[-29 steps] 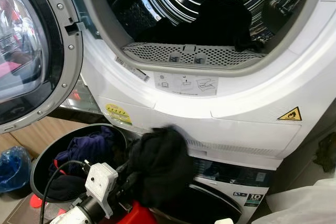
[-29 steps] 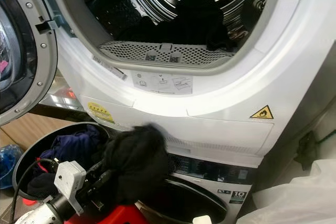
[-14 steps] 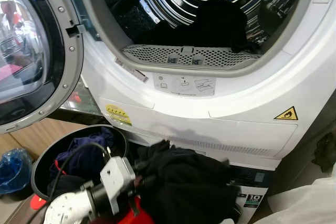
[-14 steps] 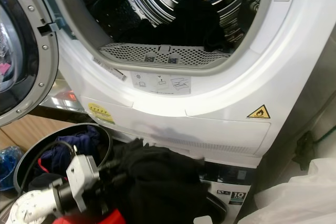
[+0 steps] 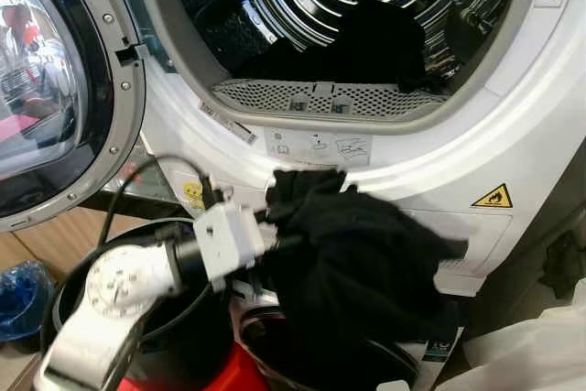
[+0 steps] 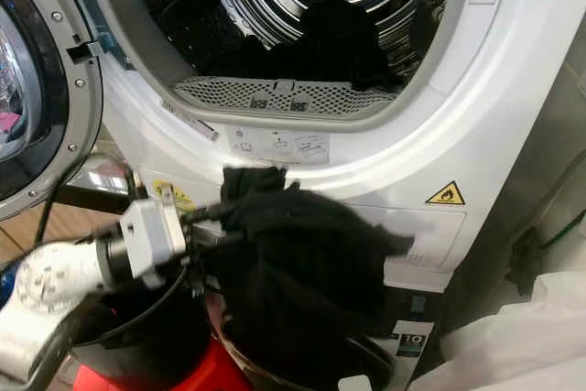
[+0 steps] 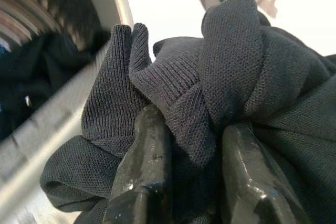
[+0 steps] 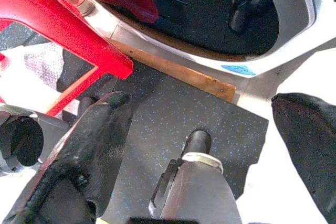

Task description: Clothes washing

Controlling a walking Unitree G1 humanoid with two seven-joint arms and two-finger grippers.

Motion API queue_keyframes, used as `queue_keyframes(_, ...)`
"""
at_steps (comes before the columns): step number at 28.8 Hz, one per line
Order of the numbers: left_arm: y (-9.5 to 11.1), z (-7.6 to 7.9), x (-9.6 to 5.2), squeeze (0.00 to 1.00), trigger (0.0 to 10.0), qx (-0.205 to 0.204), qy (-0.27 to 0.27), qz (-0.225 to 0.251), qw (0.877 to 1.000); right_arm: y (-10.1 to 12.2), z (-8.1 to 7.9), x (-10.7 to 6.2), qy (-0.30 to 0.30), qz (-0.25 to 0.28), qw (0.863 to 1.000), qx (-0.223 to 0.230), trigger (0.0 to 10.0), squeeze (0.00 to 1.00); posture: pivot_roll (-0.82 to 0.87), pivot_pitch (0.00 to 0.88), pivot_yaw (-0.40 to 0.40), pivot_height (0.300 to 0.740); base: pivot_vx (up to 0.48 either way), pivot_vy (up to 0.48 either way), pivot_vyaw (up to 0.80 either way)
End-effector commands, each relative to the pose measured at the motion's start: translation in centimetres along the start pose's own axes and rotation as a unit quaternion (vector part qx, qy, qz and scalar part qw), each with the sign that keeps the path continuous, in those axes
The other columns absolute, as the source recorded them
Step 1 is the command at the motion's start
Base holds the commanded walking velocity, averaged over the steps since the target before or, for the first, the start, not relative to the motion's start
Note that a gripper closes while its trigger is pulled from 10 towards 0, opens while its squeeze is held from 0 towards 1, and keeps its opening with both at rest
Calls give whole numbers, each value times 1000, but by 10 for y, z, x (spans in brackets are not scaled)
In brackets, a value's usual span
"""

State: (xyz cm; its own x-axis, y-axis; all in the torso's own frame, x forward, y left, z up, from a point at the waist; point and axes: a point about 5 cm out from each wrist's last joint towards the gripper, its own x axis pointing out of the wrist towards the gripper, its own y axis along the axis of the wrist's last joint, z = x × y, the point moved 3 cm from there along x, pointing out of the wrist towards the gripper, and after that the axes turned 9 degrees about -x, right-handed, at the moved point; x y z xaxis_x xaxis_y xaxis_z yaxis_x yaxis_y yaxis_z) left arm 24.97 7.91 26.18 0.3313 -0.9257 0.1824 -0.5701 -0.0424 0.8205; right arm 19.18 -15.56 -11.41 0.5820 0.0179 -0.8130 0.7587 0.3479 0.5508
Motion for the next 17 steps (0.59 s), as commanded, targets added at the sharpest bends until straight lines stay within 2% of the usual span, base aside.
queue_keyframes(1, 13, -11, 1, 0, 0, 34, -12, 20, 999, 3, -5, 1, 5, 4, 1000, -3, 10000, 0, 7, 0, 100, 740, 0, 0, 0)
queue_keyframes(3, 22, -22, 8, 0, 0, 57, -13, 41, 997, 4, -4, 1, 3, 4, 1000, -3, 10000, 0, 2, 0, 102, 740, 0, 0, 0)
queue_keyframes(4, 22, -22, 8, 0, 0, 57, -13, 41, 997, 4, -4, 1, 3, 4, 1000, -3, 10000, 0, 2, 0, 102, 740, 0, 0, 0)
queue_keyframes(7, 37, -44, 18, 0, 0, 90, 5, 85, 992, 5, -3, 1, 1, 5, 1000, -2, 10000, 0, 0, 0, 106, 740, 0, 0, 0)
queue_keyframes(8, 46, -68, 27, 0, 0, 119, 32, 111, 986, 6, -2, 1, -1, 6, 1000, 0, 10000, 0, -4, 0, 108, 740, 0, 0, 0)
queue_keyframes(10, 50, -84, 32, 0, 0, 133, 51, 124, 982, 7, -2, 1, -2, 6, 1000, 2, 10000, 0, -6, 0, 108, 740, 0, 0, 0)
queue_keyframes(11, 53, -100, 37, 0, 0, 144, 69, 134, 978, 8, -2, 1, -3, 7, 1000, 3, 10000, 0, -15, 0, 113, 740, 0, 0, 0)
queue_keyframes(14, 58, -128, 44, 0, 0, 154, 114, 153, 970, 9, -2, 2, -5, 9, 1000, 8, 10000, 0, -20, 0, 114, 740, 0, 0, 0)
queue_keyframes(17, 56, -154, 50, 0, 0, 142, 151, 147, 967, 10, -2, 2, -5, 9, 1000, 8, 10000, 0, -28, 0, 115, 740, 0, 0, 0)
